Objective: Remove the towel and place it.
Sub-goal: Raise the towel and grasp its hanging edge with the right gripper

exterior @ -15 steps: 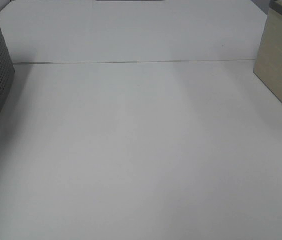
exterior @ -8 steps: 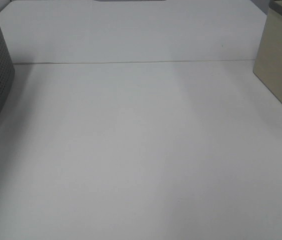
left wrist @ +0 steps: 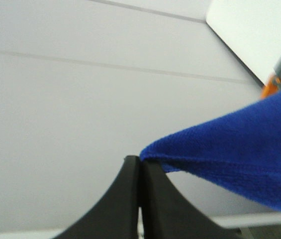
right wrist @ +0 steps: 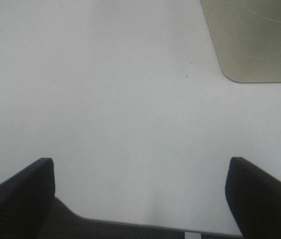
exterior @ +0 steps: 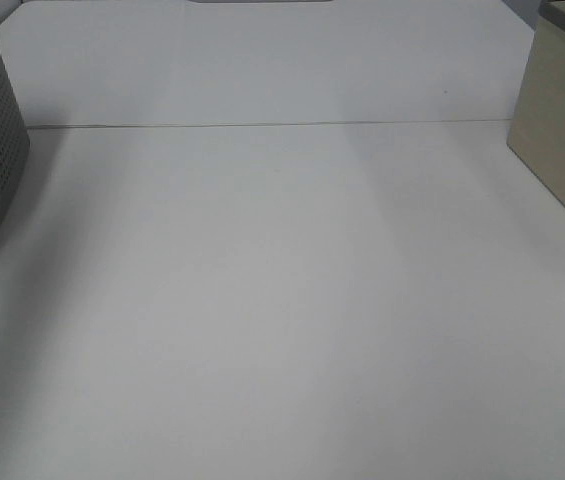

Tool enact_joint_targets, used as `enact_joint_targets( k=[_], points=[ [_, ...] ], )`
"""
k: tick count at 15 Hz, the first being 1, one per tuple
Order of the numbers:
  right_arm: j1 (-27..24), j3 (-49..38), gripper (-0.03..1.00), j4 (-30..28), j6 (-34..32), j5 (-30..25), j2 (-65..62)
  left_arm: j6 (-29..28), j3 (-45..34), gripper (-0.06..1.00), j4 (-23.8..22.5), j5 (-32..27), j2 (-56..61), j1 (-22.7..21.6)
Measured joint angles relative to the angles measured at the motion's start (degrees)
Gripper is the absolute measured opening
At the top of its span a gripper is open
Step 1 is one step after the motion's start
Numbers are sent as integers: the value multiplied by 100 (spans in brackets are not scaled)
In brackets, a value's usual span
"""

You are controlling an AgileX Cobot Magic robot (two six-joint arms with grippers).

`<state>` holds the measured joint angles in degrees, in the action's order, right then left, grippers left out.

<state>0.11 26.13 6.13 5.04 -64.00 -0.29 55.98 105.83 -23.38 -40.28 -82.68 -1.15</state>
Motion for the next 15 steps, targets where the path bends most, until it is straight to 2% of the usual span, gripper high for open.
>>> enact_joint_targets(
  k=[1,2,4,5,7,9,10,14,15],
  points=[
    [0,0,90,69,34,23,11,0,0,0,0,172,34,120],
    [0,17,90,281,189,126,103,0,0,0,0,424,86,435],
    [0,80,90,951,785,567,464,0,0,0,-6,693,120,940],
    [0,92,90,1914,1759,1180,968,0,0,0,-6,682,120,1324],
    [0,97,90,3065,3094,1639,1656,40,0,0,-6,670,120,1742],
    [0,97,89,4269,4658,1696,2475,275,0,0,-6,670,120,2275],
    [0,97,89,4612,5082,1707,2710,361,0,0,-6,670,120,2424],
    [0,115,87,7185,8222,1593,4658,991,0,0,-6,670,120,3443],
    [0,183,86,8130,9442,1301,5466,1043,0,0,-6,653,120,3713]
  ],
)
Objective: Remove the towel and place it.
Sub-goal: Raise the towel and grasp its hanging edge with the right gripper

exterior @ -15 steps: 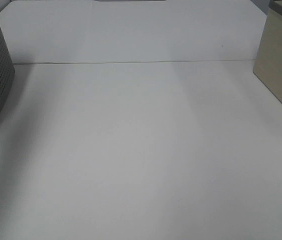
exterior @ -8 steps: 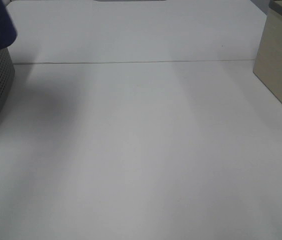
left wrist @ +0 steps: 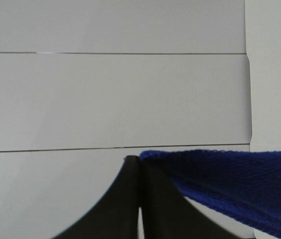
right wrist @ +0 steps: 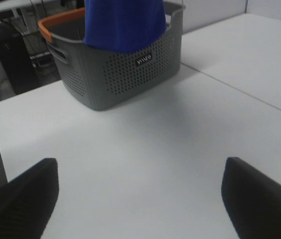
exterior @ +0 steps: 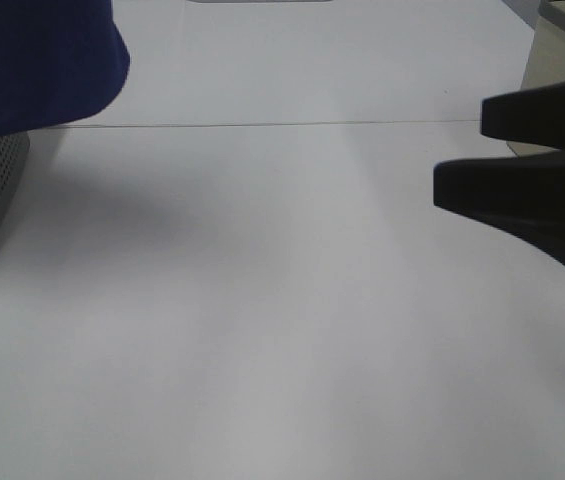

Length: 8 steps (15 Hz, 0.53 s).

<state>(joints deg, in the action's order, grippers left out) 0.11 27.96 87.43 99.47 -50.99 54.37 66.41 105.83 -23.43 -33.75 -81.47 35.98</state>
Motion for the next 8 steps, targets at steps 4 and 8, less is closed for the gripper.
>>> enact_joint_targets(
  k=[4,8],
  points=[
    [0,773,85,1112,1719,-1341,2269,29,0,0,0,-281,0,544],
    [74,2028,85,1215,1885,-1782,3902,195,0,0,0,-361,-17,705]
  ],
)
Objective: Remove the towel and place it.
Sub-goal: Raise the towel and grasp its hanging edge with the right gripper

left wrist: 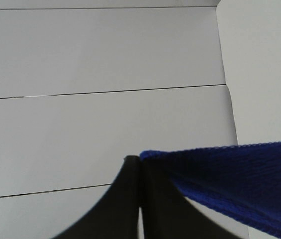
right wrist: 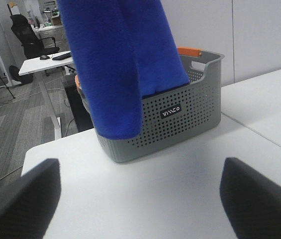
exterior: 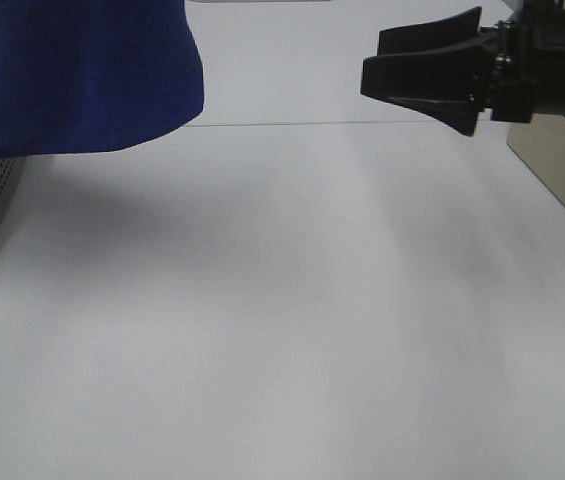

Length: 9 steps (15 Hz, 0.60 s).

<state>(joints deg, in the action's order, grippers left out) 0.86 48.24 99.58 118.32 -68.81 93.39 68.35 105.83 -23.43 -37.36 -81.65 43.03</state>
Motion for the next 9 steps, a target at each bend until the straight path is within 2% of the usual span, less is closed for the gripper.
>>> enact_joint_targets(
  k=[5,6,9],
  points=[
    [1014,1748,85,-109,-252,-29,1478,23,0,0,0,-29,-52,23],
    [1346,2320,84,-126,-390,-34,1839,23,0,0,0,-29,-52,23],
    [1736,2893,84,-138,-493,-40,2097,23,0,0,6,-29,-52,23]
  ],
)
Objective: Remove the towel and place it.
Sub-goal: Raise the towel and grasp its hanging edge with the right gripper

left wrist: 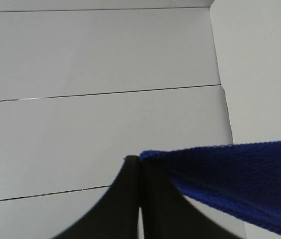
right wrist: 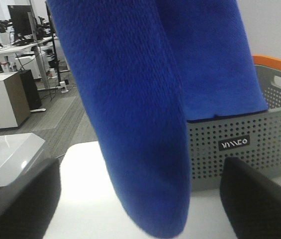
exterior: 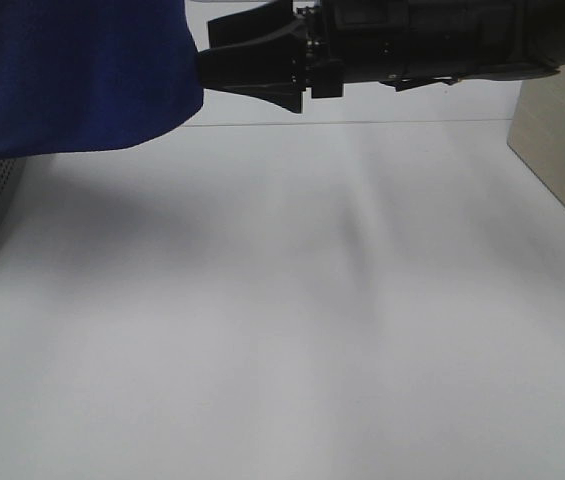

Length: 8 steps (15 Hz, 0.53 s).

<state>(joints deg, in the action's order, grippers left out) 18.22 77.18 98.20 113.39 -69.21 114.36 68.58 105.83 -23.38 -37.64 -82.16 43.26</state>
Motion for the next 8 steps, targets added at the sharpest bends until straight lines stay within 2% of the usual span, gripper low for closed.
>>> enact_joint_targets(
  k=[4,6,7,8],
  points=[
    [481,344,83,-69,-46,-11,29,6,0,0,0,0,0,0],
    [642,355,78,-344,-109,-11,29,6,0,0,6,0,0,0],
    [625,355,72,-487,-258,-11,29,6,0,0,6,0,0,0],
    [430,355,56,-630,-510,-23,29,6,0,0,6,0,0,0]
  ],
)
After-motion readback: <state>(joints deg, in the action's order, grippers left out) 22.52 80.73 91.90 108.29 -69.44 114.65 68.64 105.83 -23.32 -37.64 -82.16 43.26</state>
